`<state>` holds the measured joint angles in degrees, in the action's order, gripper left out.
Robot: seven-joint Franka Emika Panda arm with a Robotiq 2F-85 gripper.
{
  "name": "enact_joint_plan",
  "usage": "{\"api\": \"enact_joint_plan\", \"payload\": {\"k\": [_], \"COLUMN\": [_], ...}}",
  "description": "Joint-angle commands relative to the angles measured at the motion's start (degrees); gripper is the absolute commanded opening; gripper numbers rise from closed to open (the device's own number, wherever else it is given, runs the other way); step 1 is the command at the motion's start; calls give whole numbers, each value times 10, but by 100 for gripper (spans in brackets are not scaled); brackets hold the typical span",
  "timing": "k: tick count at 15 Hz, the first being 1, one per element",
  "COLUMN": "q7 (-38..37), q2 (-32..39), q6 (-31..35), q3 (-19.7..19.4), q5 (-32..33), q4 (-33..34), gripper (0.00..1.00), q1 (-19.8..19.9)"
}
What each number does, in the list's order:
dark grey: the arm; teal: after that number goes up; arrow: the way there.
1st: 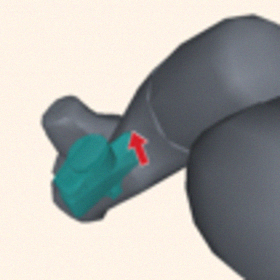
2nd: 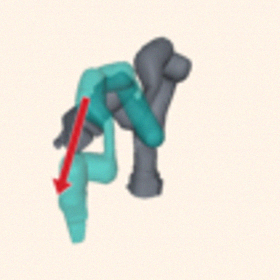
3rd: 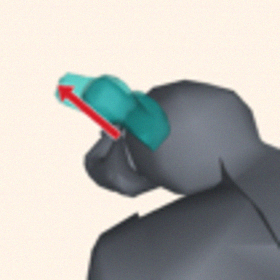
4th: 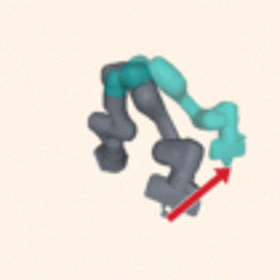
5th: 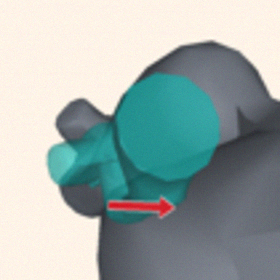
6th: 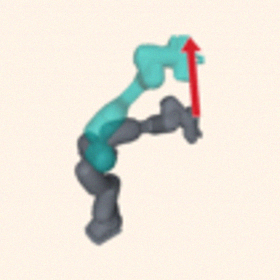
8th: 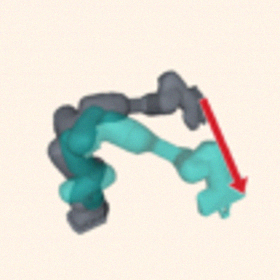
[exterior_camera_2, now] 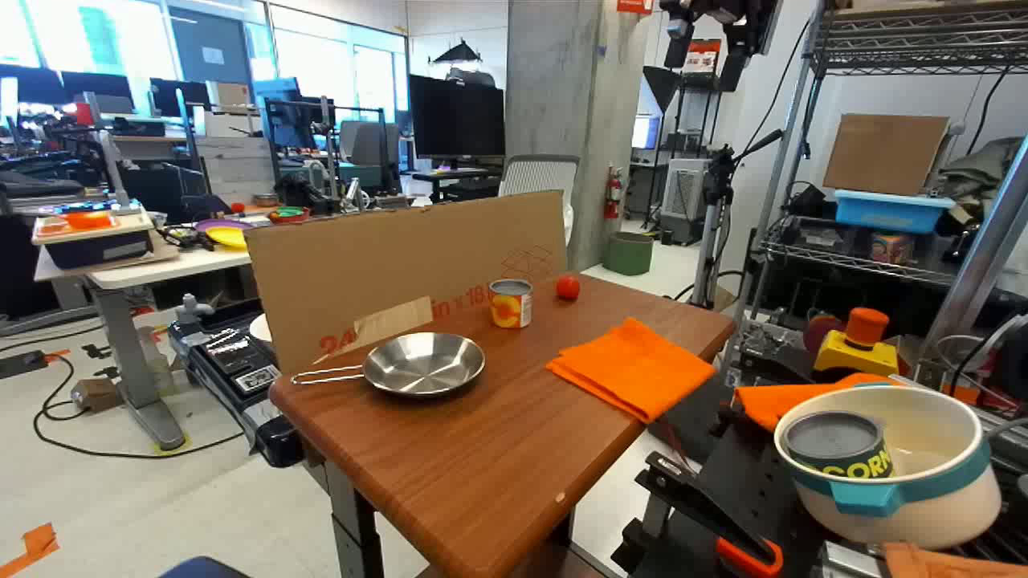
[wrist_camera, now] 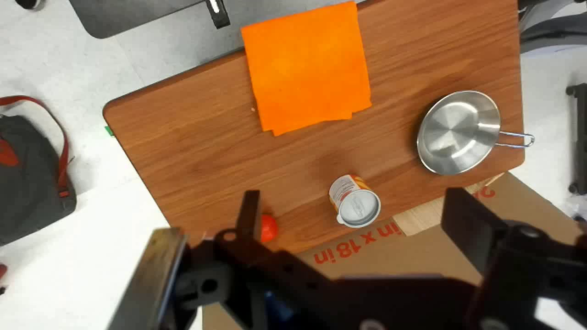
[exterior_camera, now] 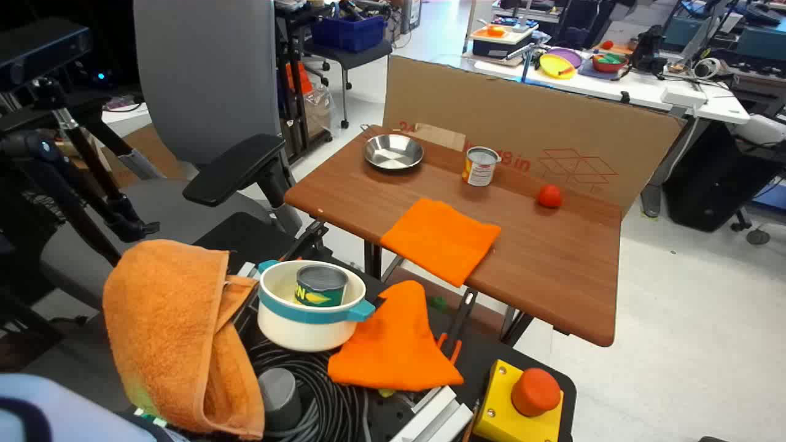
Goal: Move the orange ball to the right
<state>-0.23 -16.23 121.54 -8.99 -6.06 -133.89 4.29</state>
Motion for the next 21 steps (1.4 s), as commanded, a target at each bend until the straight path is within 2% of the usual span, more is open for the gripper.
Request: {"api": "enact_joint_plan", "payload": {"k": [1, 10, 13, 17, 21], "q7": [2, 2, -2, -42, -73], "q2": [0, 0, 1, 67, 183], "q6": [-2, -2, 23, 61, 111], "q3": [7, 7, 16, 26, 20], "q5": [-2, -2, 0, 2, 1], "q4": [1, 1, -6, 39, 115], "gripper": [100, 100, 100, 100, 100], "q1": [8, 8, 2, 7, 12]}}
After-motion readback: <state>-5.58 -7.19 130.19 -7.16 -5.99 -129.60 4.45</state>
